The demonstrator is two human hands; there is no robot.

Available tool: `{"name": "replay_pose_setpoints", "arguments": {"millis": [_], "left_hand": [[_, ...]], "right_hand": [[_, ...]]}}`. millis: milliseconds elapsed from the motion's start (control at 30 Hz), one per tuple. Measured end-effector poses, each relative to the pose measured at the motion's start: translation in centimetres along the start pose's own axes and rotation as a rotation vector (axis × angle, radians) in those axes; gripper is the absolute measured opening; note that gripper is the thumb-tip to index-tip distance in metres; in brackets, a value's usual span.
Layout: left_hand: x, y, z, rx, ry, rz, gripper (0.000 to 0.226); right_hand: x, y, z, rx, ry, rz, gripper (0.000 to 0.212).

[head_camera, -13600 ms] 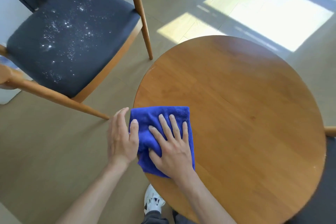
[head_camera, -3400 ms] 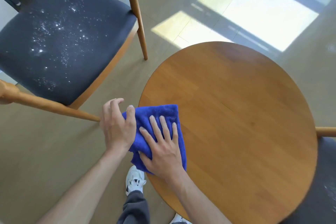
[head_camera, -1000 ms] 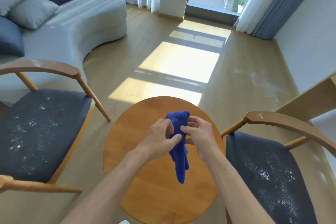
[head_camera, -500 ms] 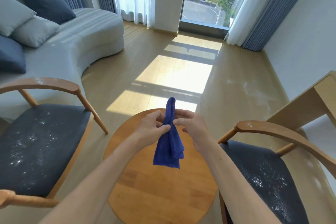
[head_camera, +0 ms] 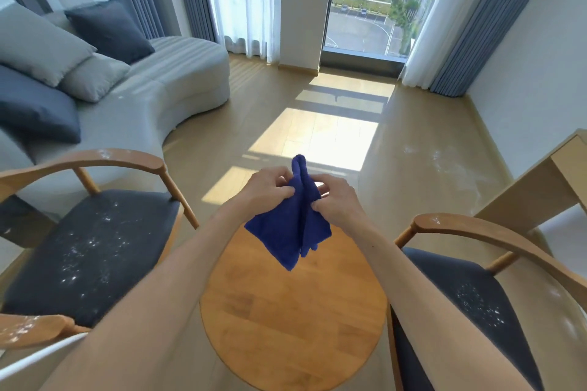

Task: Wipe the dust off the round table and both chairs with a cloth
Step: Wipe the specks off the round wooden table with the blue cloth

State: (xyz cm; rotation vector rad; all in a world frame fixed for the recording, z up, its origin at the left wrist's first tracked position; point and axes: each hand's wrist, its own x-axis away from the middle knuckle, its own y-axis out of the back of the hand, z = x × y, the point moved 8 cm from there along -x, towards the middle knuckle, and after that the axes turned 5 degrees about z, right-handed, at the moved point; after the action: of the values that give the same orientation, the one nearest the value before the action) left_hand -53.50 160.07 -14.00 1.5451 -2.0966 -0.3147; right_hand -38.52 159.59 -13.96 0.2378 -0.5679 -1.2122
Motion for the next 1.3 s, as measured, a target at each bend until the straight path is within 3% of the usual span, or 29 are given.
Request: {"name": "replay_pose_setpoints", "arguments": {"millis": [200,367,633,867,1100,1167,1267,1300], "left_hand": [[0.9,5.3,-1.0,-0.388,0.028,0.003,0.021],[1.6,6.3,-1.3,-0.62,0.064,0.063,0.022],[2.2,6.5,-3.2,-0.631,-0.011,0.075,0.038],[2.6,6.8,-4.0,-0.563,-0.043,-0.054,0.021],[3.1,5.5,-3.5,-0.491,-0.047,0.087,0.049],[3.0,5.5,-3.4,-0.466,-0.027,0.076,0.046],[3.0,5.1,-3.2,-0.397,0.027,0.096,0.013],[3.0,4.8,-3.3,-0.401,0.029,0.108,0.015]], "right_hand": [[-0.4,5.7,1.1,0.334,0.027,-0.055,0.038],[-1.0,7.5,1.4,0.485,0.05,-0.035,0.038],[-1.0,7.7,2.0,0.5,0.109,0.029,0.039],[-0.6,7.3,2.5,0.392,0.153,0.104,0.038],[0.0,6.4,2.5,0.355,0.183,0.267,0.017],[0.2,6.0,3.0,0.379,0.242,0.295,0.012],[0.3,5.7,3.6,0.445,0.326,0.279,0.013],[0.2,5.7,3.8,0.462,0.334,0.265,0.014]]}}
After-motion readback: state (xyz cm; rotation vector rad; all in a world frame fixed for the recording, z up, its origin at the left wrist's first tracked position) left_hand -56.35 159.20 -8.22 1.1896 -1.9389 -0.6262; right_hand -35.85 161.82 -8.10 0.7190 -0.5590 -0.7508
